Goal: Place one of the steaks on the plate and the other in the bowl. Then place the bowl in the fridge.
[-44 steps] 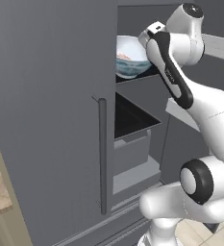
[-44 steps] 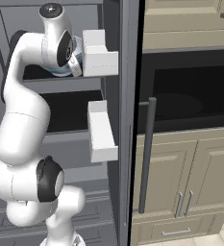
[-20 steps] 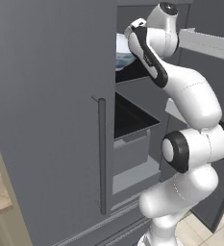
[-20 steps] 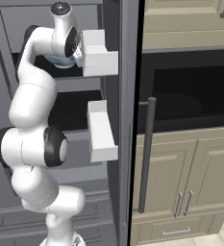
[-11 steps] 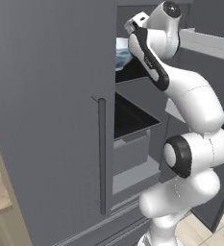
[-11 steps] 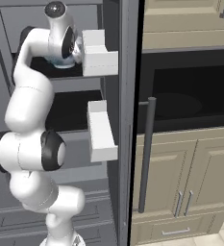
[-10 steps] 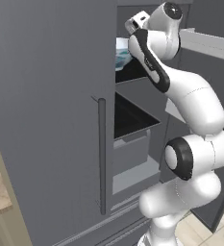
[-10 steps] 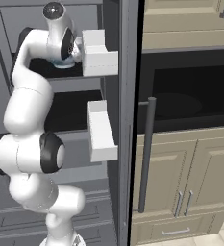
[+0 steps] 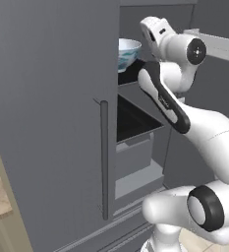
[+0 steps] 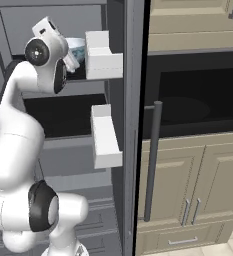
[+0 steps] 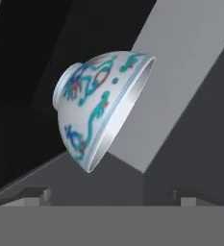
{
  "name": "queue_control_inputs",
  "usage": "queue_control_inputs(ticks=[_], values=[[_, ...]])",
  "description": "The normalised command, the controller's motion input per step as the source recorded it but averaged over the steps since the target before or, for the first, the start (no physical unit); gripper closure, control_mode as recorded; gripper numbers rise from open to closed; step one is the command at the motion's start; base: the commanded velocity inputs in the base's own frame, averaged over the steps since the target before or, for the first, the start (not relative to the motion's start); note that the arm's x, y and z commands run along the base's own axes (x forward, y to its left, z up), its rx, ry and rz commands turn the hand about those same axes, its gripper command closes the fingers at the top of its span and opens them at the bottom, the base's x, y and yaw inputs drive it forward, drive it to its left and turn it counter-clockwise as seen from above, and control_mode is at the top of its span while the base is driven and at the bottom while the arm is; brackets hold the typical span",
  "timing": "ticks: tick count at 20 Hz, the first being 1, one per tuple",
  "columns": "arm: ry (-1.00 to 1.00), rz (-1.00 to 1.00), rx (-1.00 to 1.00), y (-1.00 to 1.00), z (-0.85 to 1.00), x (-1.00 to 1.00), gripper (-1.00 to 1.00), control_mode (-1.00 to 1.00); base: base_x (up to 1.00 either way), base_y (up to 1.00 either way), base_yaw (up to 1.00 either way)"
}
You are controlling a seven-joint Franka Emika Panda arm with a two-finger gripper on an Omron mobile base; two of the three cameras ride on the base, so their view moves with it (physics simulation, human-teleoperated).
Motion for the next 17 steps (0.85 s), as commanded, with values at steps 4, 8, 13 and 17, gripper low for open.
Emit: queue_control_inputs(ticks=[4, 8, 13, 17], values=[[-0.05, 0.00, 0.29, -0.30, 0.79, -1.00, -1.00, -1.00, 0.00, 0.00, 0.00], [0.00, 0.00, 0.19, -0.23, 0.53, -1.00, -1.00, -1.00, 0.00, 0.00, 0.00], [0.27, 0.00, 0.12, -0.08, 0.28, -1.00, -1.00, -1.00, 0.00, 0.00, 0.00], [0.49, 0.00, 0.07, -0.03, 0.17, -1.00, -1.00, -1.00, 0.00, 0.00, 0.00]])
